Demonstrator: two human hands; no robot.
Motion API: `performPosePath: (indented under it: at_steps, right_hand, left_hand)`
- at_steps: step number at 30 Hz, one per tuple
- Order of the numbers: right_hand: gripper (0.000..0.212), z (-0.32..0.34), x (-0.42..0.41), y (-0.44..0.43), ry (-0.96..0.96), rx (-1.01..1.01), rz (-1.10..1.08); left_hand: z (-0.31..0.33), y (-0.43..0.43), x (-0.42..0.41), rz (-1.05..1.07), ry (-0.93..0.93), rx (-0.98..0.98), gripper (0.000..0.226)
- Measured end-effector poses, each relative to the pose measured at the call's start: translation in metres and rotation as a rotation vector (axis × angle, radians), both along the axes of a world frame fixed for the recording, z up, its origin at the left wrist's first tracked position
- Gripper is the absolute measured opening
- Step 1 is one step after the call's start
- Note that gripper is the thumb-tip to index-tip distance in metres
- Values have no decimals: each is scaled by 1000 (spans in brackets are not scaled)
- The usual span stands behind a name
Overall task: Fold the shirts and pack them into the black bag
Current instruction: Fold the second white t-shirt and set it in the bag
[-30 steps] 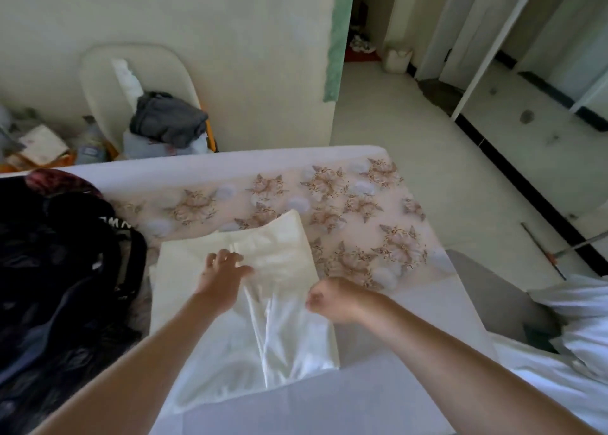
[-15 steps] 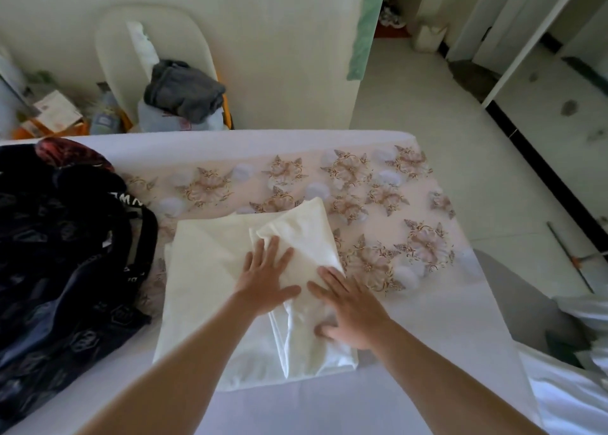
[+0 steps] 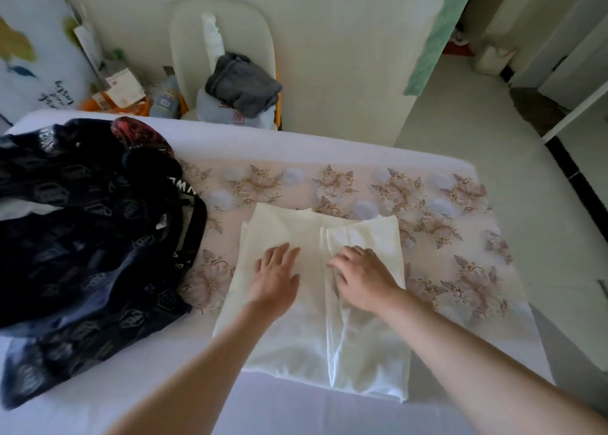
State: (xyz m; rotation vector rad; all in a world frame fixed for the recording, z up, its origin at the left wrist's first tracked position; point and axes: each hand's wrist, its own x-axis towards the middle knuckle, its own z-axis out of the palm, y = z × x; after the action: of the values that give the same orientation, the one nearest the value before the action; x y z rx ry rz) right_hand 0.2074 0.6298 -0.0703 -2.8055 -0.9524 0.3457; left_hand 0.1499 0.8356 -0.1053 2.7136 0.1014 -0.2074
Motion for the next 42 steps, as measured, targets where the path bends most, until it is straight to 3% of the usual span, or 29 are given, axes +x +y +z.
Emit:
performPosePath:
  at_steps: [4,8,10,15,17,20,22,25,28,30,34,36,39,40,42]
  right_hand:
    - [47,7,23,88,53,28,173]
    - [76,15,30,157,22,-185,413]
    - [79,12,30,179,-62,-316,580]
    - [65,-3,24,196,-225,-502,709]
    - [55,-4,24,192,-307,-503,709]
    - [22,8,30,182,-421,-448,757]
    - [20,18,37,167,-479,-409,762]
    - [26,40,39,138,-541,-344,636]
    - [24,54,41,98,-445,-238,414]
    - [17,63,43,63,-331,-123,251]
    - [37,71,34,-11,-313,63,67]
    - [48,68,19,-46,-301,12,-2]
    - [68,51,-10,-91,-132,-239,-102]
    - [74,45,-20,-101,-41,-342,-171]
    - [79,33,-37,-110,64,-435,-328]
  left_hand:
    - [6,50,-34,222,77,94,57]
    - [7,70,-60,419,196,38,68]
    - [7,74,-69,423,208,5,81]
    - [5,74,-81,393,199,-17,86]
    - [6,74,-82,387,201,-37,77]
    - [10,74,-80,378,205,-109,76]
    - [13,77,-75,384,238,-196,72]
    - [28,81,-66,343,372,-294,51]
    - [57,73,-55,218,476,-375,35]
    - [82,57,-46,128,496,-484,34]
    - [115,1,-29,-177,592,-597,36]
    - [119,-36,-29,-319,687,-575,29]
    - [109,-79,-39,-460,876,-511,36]
    - [100,-88,-42,-468,835,-486,34]
    - [79,-96,-47,-387,531,-423,23]
